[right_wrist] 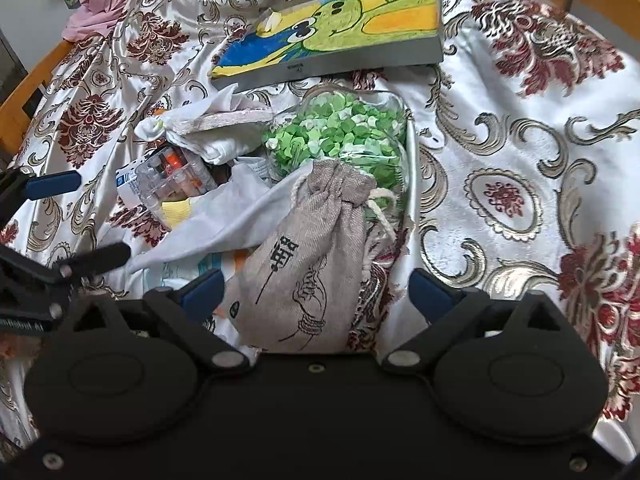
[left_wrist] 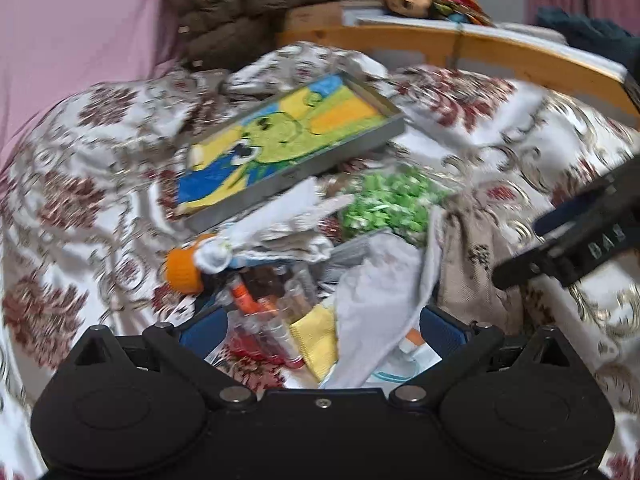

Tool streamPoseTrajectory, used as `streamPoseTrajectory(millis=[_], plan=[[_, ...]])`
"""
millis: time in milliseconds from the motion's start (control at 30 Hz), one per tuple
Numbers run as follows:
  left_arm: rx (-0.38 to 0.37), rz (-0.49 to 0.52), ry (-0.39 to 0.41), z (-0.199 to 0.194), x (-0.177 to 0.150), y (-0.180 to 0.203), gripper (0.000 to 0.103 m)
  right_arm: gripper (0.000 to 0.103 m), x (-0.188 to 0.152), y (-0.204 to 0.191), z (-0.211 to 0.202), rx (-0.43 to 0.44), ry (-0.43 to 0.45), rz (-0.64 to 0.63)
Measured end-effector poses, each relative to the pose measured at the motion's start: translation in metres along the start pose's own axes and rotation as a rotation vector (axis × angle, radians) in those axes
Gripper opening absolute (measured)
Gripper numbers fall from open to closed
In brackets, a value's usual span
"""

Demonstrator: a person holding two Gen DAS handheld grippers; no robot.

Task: Organize soft objects
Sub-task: 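Reach the right gripper to the beige drawstring pouch and grasp it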

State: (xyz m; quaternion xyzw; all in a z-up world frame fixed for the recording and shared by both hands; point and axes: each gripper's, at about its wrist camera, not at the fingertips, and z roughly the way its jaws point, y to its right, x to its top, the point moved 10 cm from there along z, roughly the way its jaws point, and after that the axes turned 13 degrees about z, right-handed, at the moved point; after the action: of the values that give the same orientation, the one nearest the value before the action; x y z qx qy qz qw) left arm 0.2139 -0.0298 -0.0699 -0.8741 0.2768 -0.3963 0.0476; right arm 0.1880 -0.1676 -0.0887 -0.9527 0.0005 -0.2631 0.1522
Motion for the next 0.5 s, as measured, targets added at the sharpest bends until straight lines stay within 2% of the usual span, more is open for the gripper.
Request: streamPoseTrajectory(millis=[67,233,333,500], plan=[[-0.022,0.028,0.007,0.006,0.003,0.004,0.101,0.082,0.003,0.004,0.007,0.016,-0.01,0.029],[-0.101,0.039,0.015,0.021,0.011,0.013,0.098,0.077,0.007,0.017,0.019,0.065,-0.034,0.087],[-0.15,0.076,0.014,0.03,0.014,0.023,0.096,0.069,0.011,0.023,0.029,0.087,-0.047,0.123],[-0.205,0.106,-0.001,0.046,0.016,0.034,0.085,0.064,0.015,0.028,0.042,0.116,-0.054,0.135]])
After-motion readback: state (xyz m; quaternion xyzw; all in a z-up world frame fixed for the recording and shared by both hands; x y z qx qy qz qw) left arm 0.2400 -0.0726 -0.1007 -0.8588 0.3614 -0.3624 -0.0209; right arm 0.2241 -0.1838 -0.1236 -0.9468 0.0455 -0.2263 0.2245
